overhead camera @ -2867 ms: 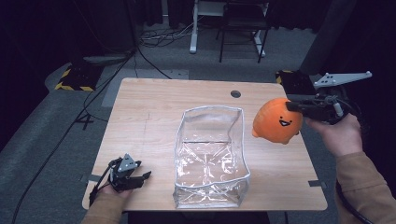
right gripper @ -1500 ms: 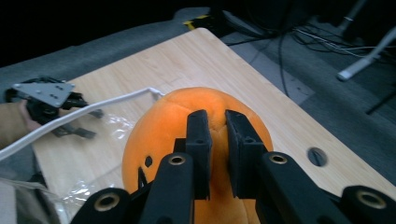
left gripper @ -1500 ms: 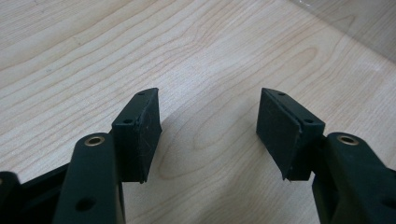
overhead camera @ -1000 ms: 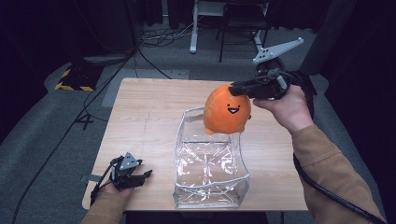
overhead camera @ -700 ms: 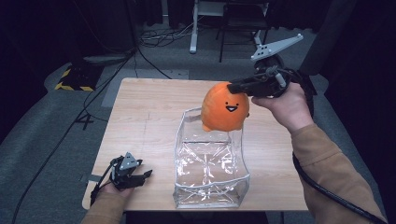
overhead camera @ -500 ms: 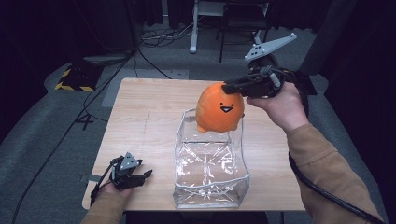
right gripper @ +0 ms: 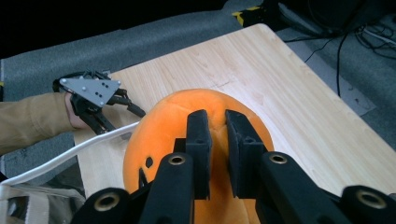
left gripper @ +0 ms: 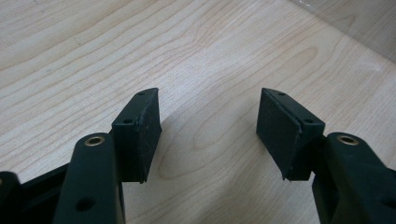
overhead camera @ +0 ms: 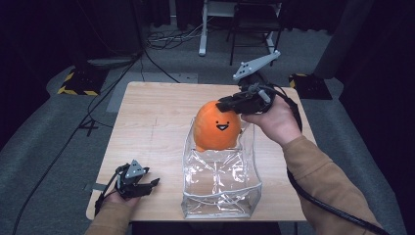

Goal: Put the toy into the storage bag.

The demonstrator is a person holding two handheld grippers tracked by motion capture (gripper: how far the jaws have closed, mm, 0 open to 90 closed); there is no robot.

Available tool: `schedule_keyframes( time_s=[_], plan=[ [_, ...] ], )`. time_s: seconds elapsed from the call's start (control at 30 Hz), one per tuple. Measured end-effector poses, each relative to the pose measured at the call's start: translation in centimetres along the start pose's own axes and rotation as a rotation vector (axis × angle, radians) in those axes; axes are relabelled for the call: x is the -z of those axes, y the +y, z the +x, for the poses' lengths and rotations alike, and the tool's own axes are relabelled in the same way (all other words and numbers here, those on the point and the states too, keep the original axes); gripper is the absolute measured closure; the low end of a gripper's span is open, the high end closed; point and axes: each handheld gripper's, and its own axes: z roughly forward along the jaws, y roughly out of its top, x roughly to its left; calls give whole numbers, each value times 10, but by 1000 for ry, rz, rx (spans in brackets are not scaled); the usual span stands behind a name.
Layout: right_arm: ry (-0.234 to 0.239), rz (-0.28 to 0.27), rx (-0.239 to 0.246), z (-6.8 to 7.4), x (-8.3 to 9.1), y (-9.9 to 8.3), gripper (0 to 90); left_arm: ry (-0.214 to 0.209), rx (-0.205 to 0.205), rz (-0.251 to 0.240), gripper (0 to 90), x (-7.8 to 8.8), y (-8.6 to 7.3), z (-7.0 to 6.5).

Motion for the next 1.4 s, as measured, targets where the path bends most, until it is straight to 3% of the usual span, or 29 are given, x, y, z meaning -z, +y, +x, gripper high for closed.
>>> schedule_keyframes(
  time_s=[0.3,1.07,1.4],
  plan=[
    [48,34,-33,-5,-40,-18,803,0,1,-1,403,0,0,0],
    [81,190,-17,4,-93,-42,799,0,1,-1,403,0,0,0],
    [85,231,-17,4,-103,-45,796,0,1,-1,403,0,0,0]
  ],
)
